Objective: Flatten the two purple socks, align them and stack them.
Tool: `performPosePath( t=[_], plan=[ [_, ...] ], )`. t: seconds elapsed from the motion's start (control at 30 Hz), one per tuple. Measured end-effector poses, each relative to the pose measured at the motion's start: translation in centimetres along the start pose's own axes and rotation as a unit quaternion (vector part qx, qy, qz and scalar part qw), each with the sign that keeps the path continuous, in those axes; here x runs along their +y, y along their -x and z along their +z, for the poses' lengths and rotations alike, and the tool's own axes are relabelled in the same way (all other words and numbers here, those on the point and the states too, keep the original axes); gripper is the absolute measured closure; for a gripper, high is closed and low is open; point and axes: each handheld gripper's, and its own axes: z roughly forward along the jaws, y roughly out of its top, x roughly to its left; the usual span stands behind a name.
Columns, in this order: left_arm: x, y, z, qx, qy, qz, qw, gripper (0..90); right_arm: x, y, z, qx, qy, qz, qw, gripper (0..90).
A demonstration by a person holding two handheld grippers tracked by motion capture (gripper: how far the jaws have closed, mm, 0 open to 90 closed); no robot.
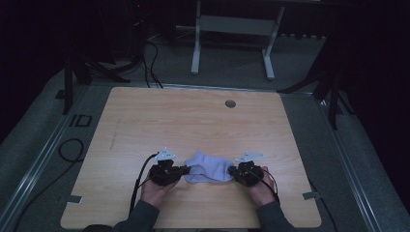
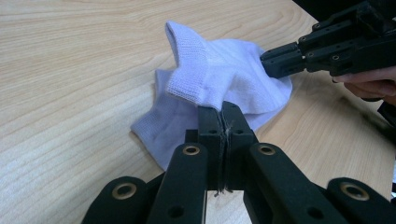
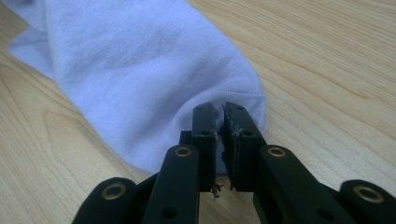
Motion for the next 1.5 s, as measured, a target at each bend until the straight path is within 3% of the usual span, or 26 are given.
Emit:
performPosePath(
  t=[0.57,0.83,1.0,1.13,1.3,1.5],
  plan=[
    [-0.6,-0.4,-0.3,0.002,-0.022,-0.015,0.9996,88.1,-0.1,0.1,0.0,0.004,0.004,0.003,1.0,82.9],
    [-1.2,-1.1,0.1,0.016,-0.048,-0.033,0.9981,88.1,-0.2,0.2,0.0,0.006,0.005,0.004,1.0,82.9],
    [-1.3,-1.2,0.2,0.031,-0.059,-0.033,0.9972,87.1,-0.2,0.2,0.0,0.006,0.006,0.004,1.0,82.9],
    [-1.2,-1.6,-0.4,0.044,-0.043,-0.039,0.9973,78.2,-0.2,0.2,0.0,0.006,0.005,0.004,1.0,82.9],
    [-0.8,-1.7,-1.1,0.047,-0.014,-0.032,0.9983,73.2,-0.2,0.2,0.0,0.007,0.005,0.007,0.9999,81.0],
    [-0.8,-2.0,-1.0,0.055,-0.013,-0.028,0.998,67.9,-0.1,0.2,-0.1,0.02,0.014,0.011,0.9996,72.1]
  ],
)
